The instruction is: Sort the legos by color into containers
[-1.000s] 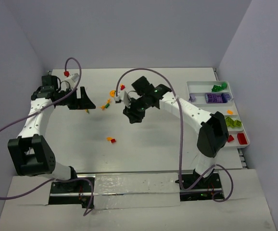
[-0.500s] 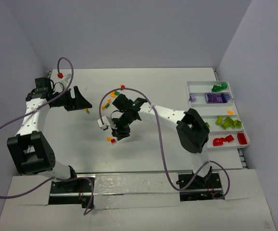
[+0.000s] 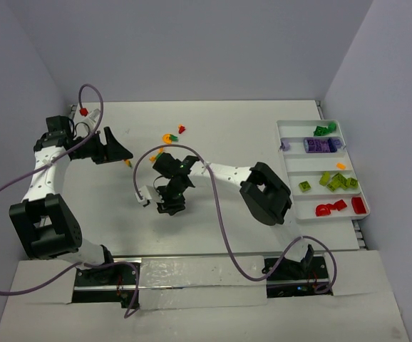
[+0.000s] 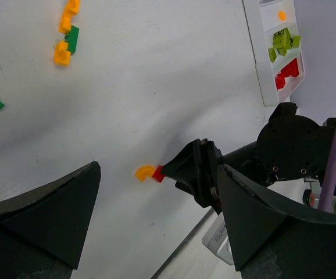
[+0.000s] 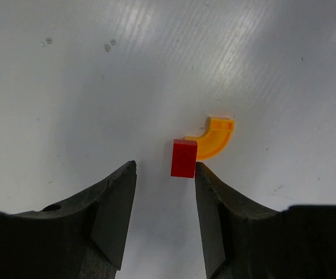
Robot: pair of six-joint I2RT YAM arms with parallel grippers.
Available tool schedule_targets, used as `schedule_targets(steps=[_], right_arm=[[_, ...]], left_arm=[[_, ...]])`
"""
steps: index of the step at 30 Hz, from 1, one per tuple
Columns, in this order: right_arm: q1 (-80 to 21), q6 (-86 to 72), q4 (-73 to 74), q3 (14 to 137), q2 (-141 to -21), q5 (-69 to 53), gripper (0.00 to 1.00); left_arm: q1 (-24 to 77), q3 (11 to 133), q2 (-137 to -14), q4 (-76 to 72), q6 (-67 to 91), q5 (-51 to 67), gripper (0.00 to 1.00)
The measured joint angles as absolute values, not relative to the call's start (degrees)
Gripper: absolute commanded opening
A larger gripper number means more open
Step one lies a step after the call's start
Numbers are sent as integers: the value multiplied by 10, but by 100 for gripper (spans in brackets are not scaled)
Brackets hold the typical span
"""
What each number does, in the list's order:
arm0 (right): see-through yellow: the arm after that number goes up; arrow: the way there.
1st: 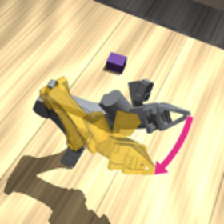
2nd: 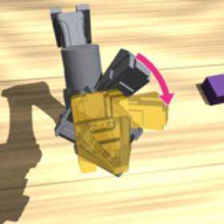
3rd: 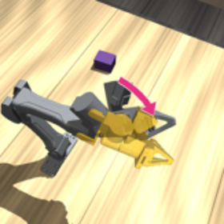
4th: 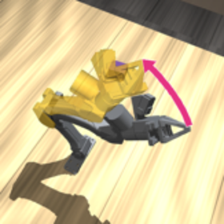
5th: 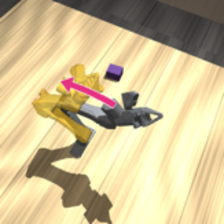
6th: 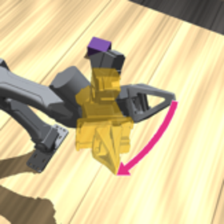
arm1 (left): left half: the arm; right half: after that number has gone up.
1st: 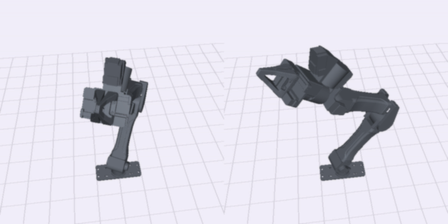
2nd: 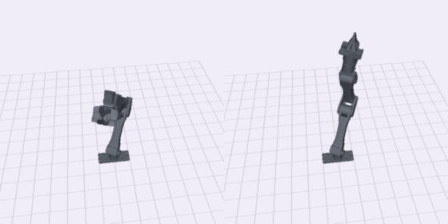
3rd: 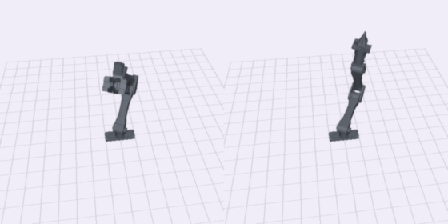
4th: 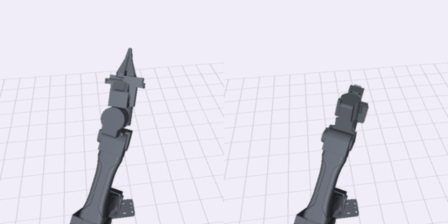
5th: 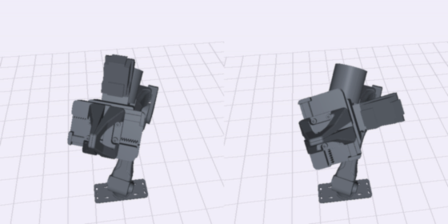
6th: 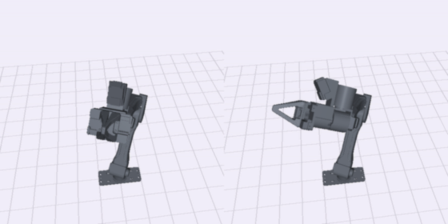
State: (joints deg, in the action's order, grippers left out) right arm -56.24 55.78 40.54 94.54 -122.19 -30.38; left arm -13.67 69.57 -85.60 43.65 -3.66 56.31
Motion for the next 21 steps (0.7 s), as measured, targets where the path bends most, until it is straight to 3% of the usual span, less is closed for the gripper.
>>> schedule_targets(steps=[14,21], right_arm=[[-565,534,385,951,-1242,-263,50],[-565,528,375,953,-1242,-258,41]], left_arm=[[-146,678,-856,435,-52,565,90],[-149,670,-856,435,-53,569,90]])
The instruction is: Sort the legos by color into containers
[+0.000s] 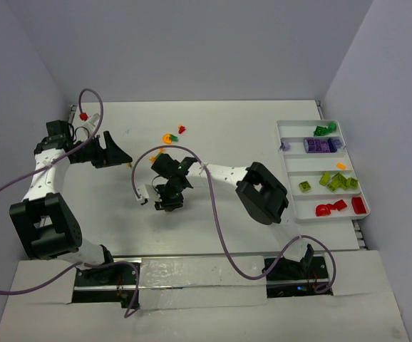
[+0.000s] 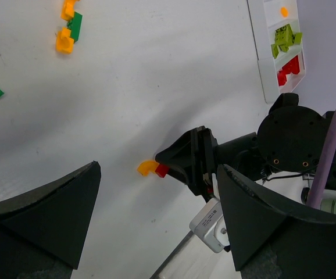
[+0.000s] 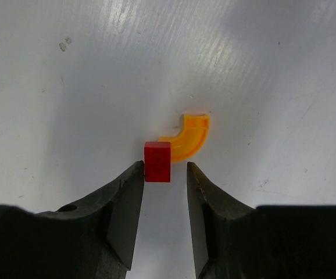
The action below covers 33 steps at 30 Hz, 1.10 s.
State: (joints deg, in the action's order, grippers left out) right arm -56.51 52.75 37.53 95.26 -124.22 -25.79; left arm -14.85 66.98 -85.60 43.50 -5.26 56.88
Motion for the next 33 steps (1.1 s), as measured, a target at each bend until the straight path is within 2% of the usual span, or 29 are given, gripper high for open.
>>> schedule_targets(steps=[2,7,21,25,30,33], right_arm=[[-566,524,372,953,-1242,-255,35],[-569,521,368,953,-1243,-251,32],[-571,521,367,953,-1248,-244,38],[-571,519,365,953,-1252,-239,31],[-571,517,361,953,-1252,-235,11],[-571,514,359,953,-1252,-234,5]], left_arm=[[-149,670,-856,435,-53,569,90],[-149,670,-856,435,-52,569,90],[-151,670,-856,435,-52,569,90],[-151,670,-856,435,-52,569,90],[-151,670,-858,435,-52,569,88],[-151,670,-861,435,-52,569,86]])
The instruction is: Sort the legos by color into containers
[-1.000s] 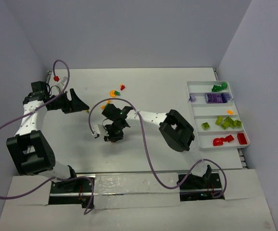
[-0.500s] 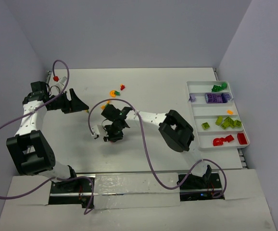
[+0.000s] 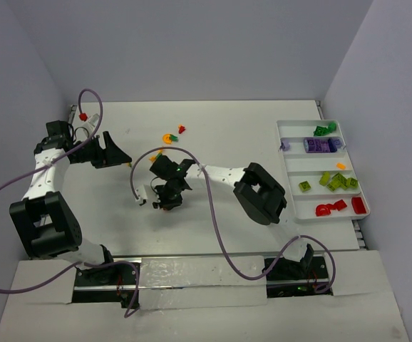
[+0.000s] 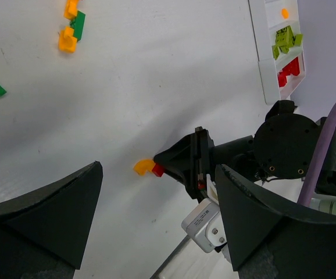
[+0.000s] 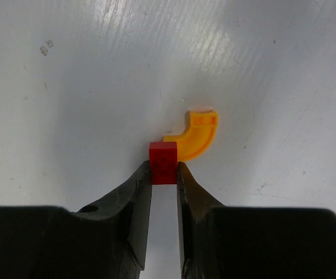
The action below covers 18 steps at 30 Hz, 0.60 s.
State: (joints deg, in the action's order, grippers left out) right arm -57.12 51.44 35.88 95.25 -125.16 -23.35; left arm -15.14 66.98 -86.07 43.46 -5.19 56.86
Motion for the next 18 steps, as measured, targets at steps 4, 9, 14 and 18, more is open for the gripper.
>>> schedule_targets(steps=[4,9,14,18], right_arm=[[-569,504,337,924,-1234,-231,0],[-551,483,324,832,-1140,-220,0],[-510,456,311,774,-999,-198,0],[-469,435,301,728,-896,-189,0]], left_arm=[[-151,661,-859,421,-46,571,82],[-147,590,-851,384,-10,574,76],[-91,570,-851,342,45,568,72],[2,588,-857,297,89,562,72]])
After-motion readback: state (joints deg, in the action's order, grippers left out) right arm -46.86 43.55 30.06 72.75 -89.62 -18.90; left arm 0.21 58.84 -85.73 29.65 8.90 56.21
